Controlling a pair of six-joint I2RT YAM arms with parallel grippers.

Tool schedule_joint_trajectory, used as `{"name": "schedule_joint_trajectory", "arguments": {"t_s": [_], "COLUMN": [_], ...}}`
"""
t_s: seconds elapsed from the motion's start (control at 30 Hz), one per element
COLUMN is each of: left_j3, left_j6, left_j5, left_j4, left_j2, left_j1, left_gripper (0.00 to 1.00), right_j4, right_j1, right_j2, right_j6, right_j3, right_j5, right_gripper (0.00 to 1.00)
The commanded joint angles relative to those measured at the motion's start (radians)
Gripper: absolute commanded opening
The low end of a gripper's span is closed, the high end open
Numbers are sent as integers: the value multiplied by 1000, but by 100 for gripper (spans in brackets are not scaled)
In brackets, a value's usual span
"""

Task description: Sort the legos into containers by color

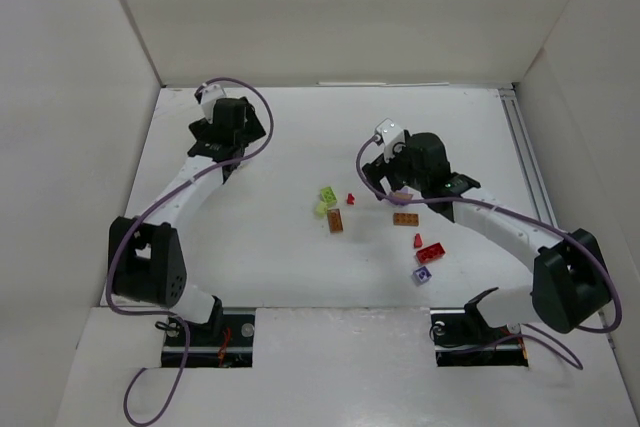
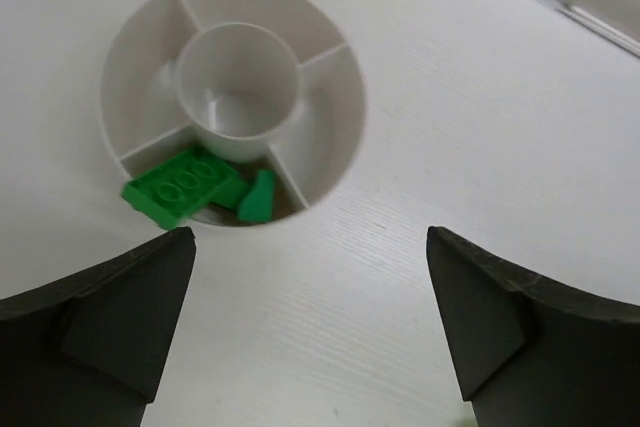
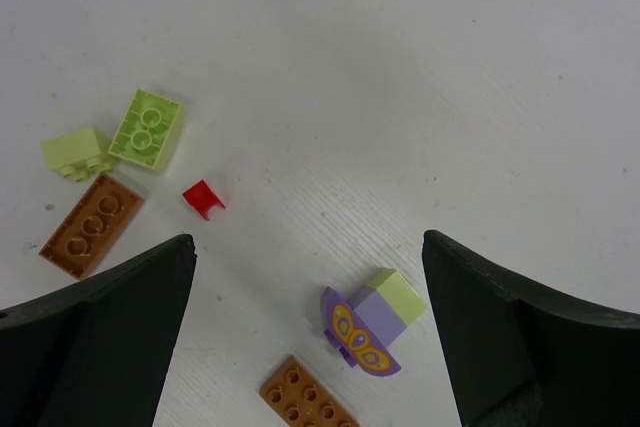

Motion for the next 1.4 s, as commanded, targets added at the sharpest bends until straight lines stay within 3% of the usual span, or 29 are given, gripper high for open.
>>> {"name": "schedule_joint_trajectory", "arguments": {"t_s": [0.0, 0.07, 0.3, 0.53, 0.73, 0.8, 1.0, 1.37], "left_j3": [-41, -66, -164, -270, -270, -246, -218, -239], "left_j6": [70, 93, 107, 108, 176, 176, 176, 145], "left_j5": [173, 283, 437, 589, 488, 427, 373, 423], "left_j4": [93, 116, 182, 271, 249, 236, 213, 222], "left_j2": [-127, -147, -179, -164, -49, -13, 85, 132], "left_j1": [-24, -53, -126, -192, -364, -402, -412, -423], "left_gripper": [100, 100, 100, 95, 87, 79, 65, 44], "right_j4": [-23, -48, -160, -178, -215, -215, -233, -243], "right_j1": [-15, -15, -86, -86, -86, -86, -86, -116], "right_j2": [-31, -31, 14, -15, -46, -55, -55, -55], "right_j6": [89, 157, 298, 298, 298, 289, 278, 238], "right_j3": [-17, -17, -46, -97, -88, -88, -88, -88], "right_j5": [80, 135, 168, 193, 214, 214, 223, 214], "right_gripper": [99, 99, 99, 99, 99, 99, 99, 99]}}
